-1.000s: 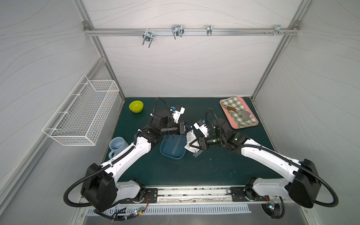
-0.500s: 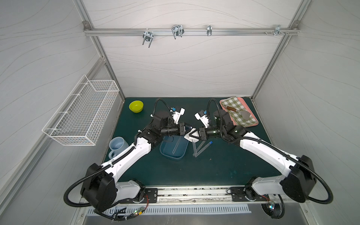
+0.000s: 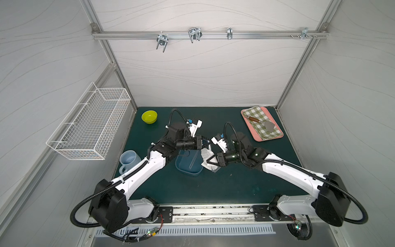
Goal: Wipe the exteriors of test tubes
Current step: Wipe the dirt from the test tube.
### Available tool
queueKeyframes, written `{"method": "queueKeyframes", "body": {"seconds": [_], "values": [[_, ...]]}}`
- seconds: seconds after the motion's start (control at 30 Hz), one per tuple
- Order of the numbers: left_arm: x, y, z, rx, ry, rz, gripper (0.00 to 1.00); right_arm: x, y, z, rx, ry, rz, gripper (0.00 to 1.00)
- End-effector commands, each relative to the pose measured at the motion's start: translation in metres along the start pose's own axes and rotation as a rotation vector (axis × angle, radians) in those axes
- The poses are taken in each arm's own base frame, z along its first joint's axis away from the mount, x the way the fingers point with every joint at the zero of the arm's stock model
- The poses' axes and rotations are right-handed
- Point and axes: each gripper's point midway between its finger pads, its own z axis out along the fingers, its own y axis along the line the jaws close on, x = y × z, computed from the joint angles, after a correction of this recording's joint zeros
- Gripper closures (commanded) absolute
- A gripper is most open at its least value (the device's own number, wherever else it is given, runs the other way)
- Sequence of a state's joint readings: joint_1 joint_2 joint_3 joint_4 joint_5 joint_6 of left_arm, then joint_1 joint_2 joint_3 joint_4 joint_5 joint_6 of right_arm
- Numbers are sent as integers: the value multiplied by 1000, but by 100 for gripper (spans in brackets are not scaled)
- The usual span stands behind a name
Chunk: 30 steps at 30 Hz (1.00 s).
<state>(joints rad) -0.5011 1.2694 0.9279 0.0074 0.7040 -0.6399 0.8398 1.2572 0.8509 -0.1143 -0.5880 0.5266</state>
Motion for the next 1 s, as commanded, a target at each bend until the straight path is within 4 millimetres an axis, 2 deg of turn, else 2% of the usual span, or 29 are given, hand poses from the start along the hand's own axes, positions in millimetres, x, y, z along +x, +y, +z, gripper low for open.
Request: {"method": "queueKeyframes", "body": {"seconds": [0.0, 0.17, 0.4, 0.53, 0.63, 0.8, 0.97], "values": [[-27, -11, -10, 23, -83, 61, 90, 16, 5, -1, -5, 14, 28, 79], [-33, -6, -17, 13, -101, 57, 90, 30, -2, -3, 13, 25, 55, 79], [-35, -4, -20, 11, -108, 58, 90, 36, -6, -8, 36, 20, 72, 79], [-37, -7, -23, 23, -106, 71, 89, 35, -7, -18, 54, 5, 73, 79], [-35, -10, -25, 42, -94, 86, 89, 26, -8, -32, 51, -39, 80, 79], [-30, -21, -27, 96, -60, 125, 89, -5, -7, -64, 25, -146, 71, 80], [-31, -15, -30, 82, -54, 125, 88, -23, -21, -90, 64, -206, 100, 81]]}}
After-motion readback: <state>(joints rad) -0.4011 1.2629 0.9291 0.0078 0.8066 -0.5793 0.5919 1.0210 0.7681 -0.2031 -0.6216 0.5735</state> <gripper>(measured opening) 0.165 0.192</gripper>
